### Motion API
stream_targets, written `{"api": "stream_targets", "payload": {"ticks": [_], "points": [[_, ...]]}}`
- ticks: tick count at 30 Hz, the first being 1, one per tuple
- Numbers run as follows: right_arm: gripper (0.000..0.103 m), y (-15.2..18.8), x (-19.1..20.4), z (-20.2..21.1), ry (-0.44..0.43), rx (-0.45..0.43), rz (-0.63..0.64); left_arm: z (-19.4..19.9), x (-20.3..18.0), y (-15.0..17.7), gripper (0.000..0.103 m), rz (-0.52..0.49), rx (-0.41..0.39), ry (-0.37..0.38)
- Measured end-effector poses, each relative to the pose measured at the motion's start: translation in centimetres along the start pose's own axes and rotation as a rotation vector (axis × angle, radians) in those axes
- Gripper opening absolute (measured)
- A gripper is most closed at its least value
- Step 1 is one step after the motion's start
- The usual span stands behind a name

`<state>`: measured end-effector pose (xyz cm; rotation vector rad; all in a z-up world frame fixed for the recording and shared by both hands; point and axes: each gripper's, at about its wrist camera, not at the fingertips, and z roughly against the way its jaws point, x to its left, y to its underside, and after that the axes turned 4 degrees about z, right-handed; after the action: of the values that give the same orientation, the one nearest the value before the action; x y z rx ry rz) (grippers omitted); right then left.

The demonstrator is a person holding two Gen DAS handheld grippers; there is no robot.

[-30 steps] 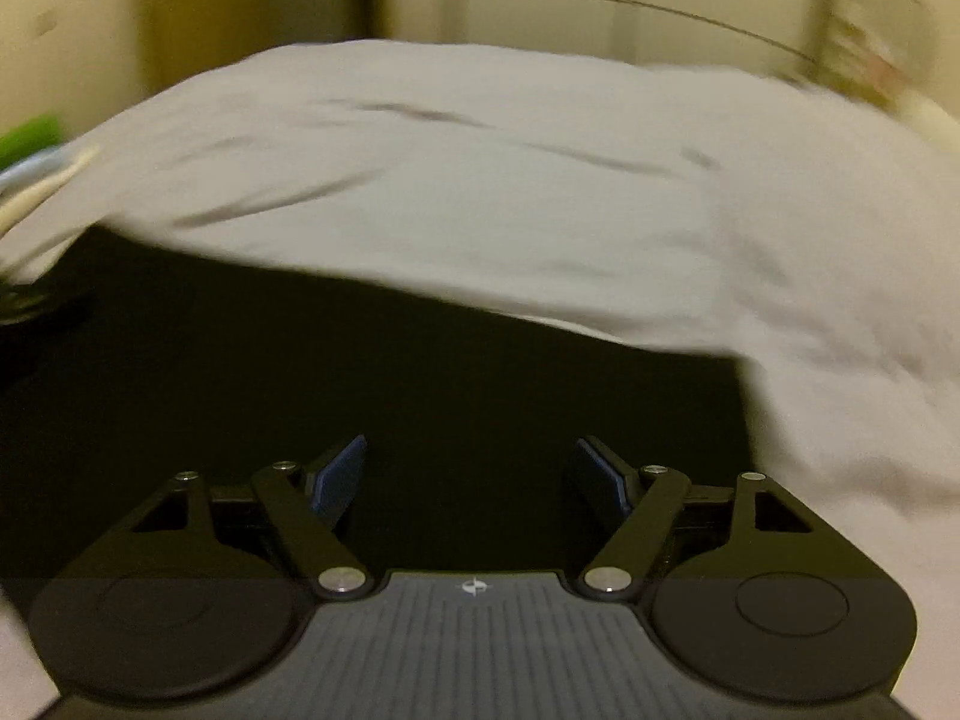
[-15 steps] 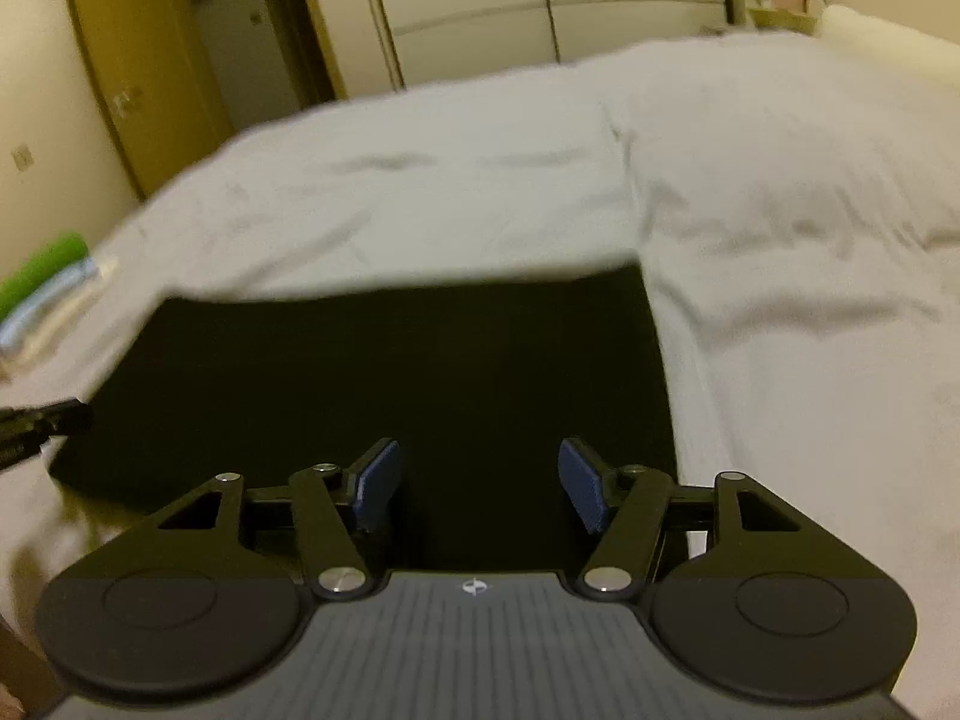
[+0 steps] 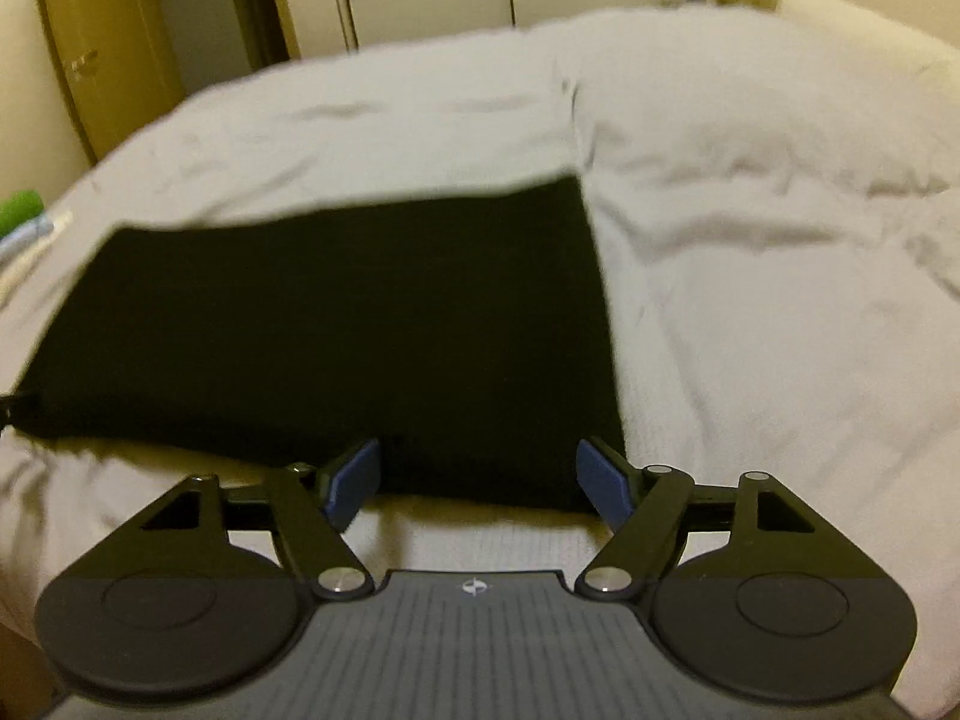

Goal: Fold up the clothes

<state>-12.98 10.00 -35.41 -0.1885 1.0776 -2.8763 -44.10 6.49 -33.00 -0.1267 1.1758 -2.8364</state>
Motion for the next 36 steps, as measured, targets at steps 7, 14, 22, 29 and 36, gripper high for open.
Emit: {"api": "stream_targets", "payload": {"ticks": [7, 14, 22, 29, 36], "points": [[0.100, -0.1, 0.7, 4.4, -0.023, -0.030, -0.050, 6.1, -1.6, -0.2, 0.029, 0.024, -0.039, 0.027], [0.100, 1.6, 1.8, 6.1, -0.001, 0.056, -0.046, 9.3, -3.8, 1.9, 0.042, -0.002, 0.016, 0.001], [0.100, 1.4, 3.0, 10.6, -0.014, -0.040, -0.013, 12.8, -4.0, 2.6, 0.046, -0.002, -0.018, 0.009], [0.100, 1.6, 3.8, 12.8, 0.007, -0.067, -0.004, 15.5, -3.9, 3.5, 0.049, -0.004, -0.055, 0.015], [0.101, 3.1, 3.9, 14.4, 0.033, -0.058, 0.001, 17.2, -4.1, 4.7, 0.051, -0.009, -0.068, 0.032]]}}
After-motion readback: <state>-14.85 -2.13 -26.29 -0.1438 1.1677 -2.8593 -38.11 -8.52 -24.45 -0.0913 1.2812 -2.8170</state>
